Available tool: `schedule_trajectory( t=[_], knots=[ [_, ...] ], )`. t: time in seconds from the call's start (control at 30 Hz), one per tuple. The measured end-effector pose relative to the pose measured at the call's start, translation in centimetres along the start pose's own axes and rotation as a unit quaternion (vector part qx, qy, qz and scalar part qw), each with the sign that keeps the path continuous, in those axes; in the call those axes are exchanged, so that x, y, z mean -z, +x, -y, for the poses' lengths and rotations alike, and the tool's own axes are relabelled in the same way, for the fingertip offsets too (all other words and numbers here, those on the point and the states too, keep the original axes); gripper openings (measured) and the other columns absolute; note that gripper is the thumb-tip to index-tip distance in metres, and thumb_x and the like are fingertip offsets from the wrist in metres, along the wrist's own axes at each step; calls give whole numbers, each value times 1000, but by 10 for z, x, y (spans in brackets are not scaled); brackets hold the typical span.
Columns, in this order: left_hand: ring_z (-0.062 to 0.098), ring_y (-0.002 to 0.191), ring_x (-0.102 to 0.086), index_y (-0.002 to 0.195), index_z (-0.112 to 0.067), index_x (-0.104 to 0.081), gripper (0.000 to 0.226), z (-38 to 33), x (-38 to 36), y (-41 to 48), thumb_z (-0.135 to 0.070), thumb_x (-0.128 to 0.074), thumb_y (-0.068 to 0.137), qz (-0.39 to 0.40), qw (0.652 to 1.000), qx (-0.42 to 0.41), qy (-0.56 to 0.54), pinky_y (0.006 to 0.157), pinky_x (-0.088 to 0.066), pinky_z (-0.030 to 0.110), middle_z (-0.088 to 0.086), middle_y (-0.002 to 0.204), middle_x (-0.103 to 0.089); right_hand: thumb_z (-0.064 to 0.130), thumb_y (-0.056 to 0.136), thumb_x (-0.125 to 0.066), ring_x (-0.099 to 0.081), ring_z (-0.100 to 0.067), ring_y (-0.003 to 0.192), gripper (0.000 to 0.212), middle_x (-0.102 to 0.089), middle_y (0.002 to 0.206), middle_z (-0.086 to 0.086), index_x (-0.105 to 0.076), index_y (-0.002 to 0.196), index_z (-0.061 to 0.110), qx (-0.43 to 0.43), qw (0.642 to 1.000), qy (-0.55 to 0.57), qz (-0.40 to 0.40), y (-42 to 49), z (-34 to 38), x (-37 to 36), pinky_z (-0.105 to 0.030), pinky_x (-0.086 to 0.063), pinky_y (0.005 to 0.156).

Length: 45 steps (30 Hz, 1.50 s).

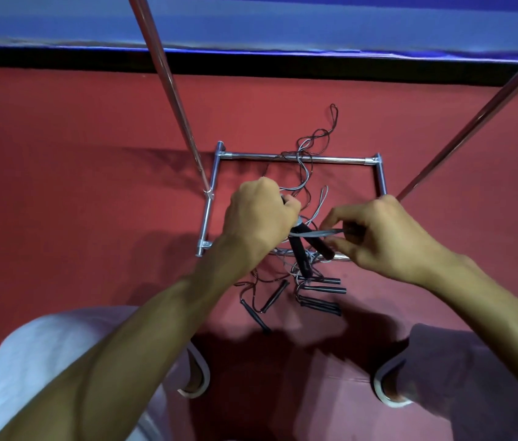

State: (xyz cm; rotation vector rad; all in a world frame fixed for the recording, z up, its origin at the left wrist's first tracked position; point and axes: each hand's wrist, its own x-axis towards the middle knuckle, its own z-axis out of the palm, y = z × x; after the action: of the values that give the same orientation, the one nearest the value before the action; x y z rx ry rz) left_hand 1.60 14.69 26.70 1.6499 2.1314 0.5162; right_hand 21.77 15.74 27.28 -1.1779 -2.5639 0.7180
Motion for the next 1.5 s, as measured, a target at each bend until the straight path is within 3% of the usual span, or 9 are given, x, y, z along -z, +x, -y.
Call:
schedule_trajectory(
  t=[0.23,0.33,0.47,0.73,0.87,1.0,1.17,1.33,1.5],
  knots=[
    [18,50,-33,55,-9,-35,48,1,10,4,-28,-61,91,75,997,14,1,47,-23,35,4,55,-37,41,100,-61,-43,-16,49,32,-55,54,4,-75,85,18,10,999,-10,29,3,-12,0,-24,-41,50],
    [17,42,-26,56,-14,-32,49,1,12,2,-28,-62,92,160,985,20,-67,38,-21,27,-3,47,-30,28,101,-62,-31,-7,49,33,-41,53,6,-64,74,8,-65,975,183,110,3,-17,5,-19,-32,47],
    [10,37,-14,56,-19,-30,47,1,12,1,-13,-51,99,295,903,39,-309,42,-13,14,-6,46,-20,30,101,-58,-28,-9,50,40,-37,56,6,-55,62,21,-144,891,416,115,5,-17,11,-21,-22,46],
    [15,40,-17,58,-23,-32,44,1,5,-5,-42,-51,92,230,915,-32,-331,47,-15,24,-2,49,-23,25,95,-54,-73,-31,81,36,-73,91,-22,-69,83,-4,-208,787,561,147,1,-8,9,-42,-57,84],
    [12,45,-20,62,-19,-35,44,-3,10,-11,-36,-50,100,193,936,-108,-275,48,-18,31,-5,53,-24,20,97,-48,-66,-31,70,41,-66,84,-27,-51,95,-20,-211,742,621,141,3,3,7,-28,-57,63],
    [11,50,-23,60,-19,-32,50,-7,10,-17,-22,-47,107,150,956,-171,-188,50,-22,29,-6,56,-26,21,96,-58,-60,-28,66,29,-63,74,-21,-46,74,6,-211,764,602,98,4,5,4,-27,-55,65],
    [10,46,-23,56,-20,-33,56,-8,4,-11,-39,-50,106,108,961,-119,-226,47,-22,28,-11,49,-26,25,97,-61,-47,-21,56,31,-59,69,-20,-59,84,-2,-159,845,511,7,13,12,-2,-25,-37,52],
    [16,45,-21,57,-22,-35,48,-8,-1,-3,-53,-51,91,121,936,-35,-328,47,-18,30,-3,50,-26,11,106,-49,-41,-8,49,32,-60,59,-2,-53,76,1,-133,876,463,-35,20,15,-3,-20,-33,49],
    [9,36,-21,62,-17,-38,48,-7,-3,-4,-35,-51,105,175,907,-27,-382,40,-19,20,-11,42,-26,18,99,-60,-40,-23,55,34,-65,65,-21,-55,75,-6,-154,864,478,-29,19,15,9,-34,-27,53]
  ],
)
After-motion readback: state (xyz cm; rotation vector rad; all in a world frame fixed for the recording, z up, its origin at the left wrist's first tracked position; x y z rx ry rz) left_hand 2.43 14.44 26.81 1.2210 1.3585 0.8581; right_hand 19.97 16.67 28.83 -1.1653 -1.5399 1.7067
